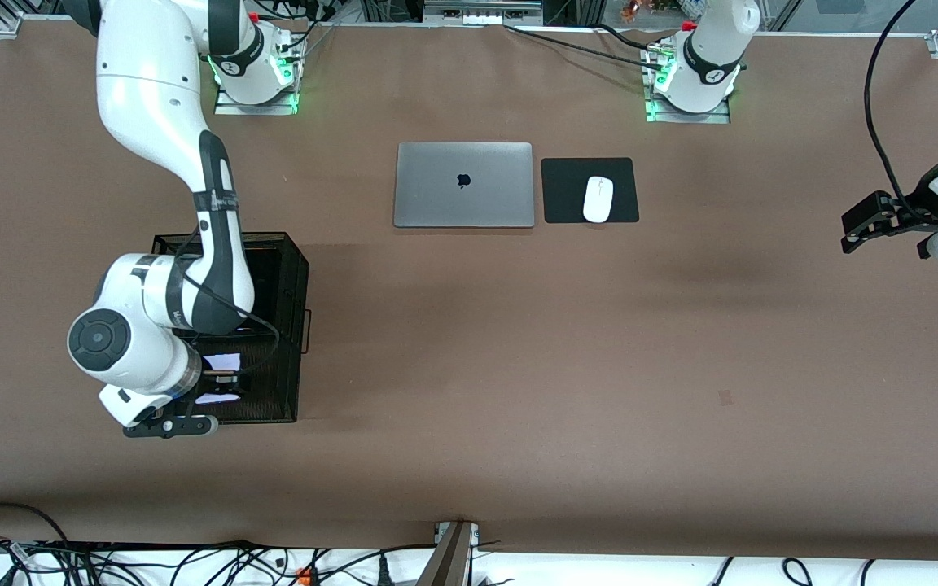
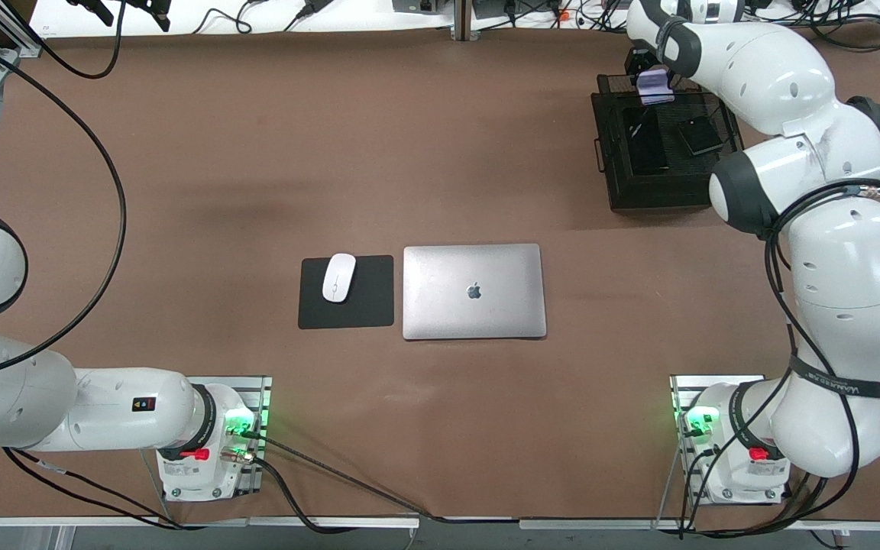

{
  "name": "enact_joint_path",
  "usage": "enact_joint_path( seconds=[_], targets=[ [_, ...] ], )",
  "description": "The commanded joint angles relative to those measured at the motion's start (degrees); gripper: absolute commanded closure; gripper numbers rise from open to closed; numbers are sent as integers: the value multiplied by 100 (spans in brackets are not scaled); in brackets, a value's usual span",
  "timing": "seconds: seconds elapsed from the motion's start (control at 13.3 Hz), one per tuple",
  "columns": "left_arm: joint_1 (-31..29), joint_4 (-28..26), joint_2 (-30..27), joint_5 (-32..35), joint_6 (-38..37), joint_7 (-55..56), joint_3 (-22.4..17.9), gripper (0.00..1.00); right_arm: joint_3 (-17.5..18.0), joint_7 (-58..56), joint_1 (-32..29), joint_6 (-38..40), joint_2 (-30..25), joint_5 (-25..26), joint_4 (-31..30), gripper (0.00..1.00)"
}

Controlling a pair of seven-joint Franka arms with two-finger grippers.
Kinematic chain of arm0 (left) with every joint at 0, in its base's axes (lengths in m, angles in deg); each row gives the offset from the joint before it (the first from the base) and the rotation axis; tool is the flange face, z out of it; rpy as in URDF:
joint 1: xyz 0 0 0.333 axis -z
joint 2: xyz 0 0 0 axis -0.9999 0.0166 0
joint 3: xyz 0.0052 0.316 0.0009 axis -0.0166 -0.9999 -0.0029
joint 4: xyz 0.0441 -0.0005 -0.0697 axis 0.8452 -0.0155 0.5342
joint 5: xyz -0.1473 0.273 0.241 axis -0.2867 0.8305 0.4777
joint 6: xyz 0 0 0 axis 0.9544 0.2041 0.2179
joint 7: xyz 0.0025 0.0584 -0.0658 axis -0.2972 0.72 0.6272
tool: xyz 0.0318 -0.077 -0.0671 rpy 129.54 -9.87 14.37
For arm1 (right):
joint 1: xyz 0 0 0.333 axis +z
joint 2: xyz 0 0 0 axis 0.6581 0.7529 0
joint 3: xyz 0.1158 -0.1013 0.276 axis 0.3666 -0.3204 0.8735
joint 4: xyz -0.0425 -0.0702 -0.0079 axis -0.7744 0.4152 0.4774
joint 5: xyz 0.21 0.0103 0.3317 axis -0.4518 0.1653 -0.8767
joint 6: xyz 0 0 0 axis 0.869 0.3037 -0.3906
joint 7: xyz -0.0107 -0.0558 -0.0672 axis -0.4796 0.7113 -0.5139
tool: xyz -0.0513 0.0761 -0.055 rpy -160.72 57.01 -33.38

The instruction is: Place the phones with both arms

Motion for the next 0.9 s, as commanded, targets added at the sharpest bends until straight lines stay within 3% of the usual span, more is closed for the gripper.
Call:
enact_joint_path(
  seconds=[0.0, 0.15, 0.45, 0.68, 0.83],
  targets=[
    [-12, 154, 50, -130, -128, -77, 0, 0, 57, -174, -105, -76, 29, -227, 17, 0],
    [-12, 154, 50, -130, -163, -77, 0, 0, 31, -174, -88, 116, -155, -218, 52, 0],
    [-12, 154, 50, -122, -180, -77, 0, 0, -223, -139, -9, 1432, -997, -121, 70, 0],
    [-12, 154, 50, -122, -189, -85, 0, 0, -250, -51, 44, 2435, -1648, 404, 0, 0],
    [-12, 154, 50, -113, -189, -85, 0, 0, -242, -51, 70, 2692, -2253, 703, -437, 0]
  ],
)
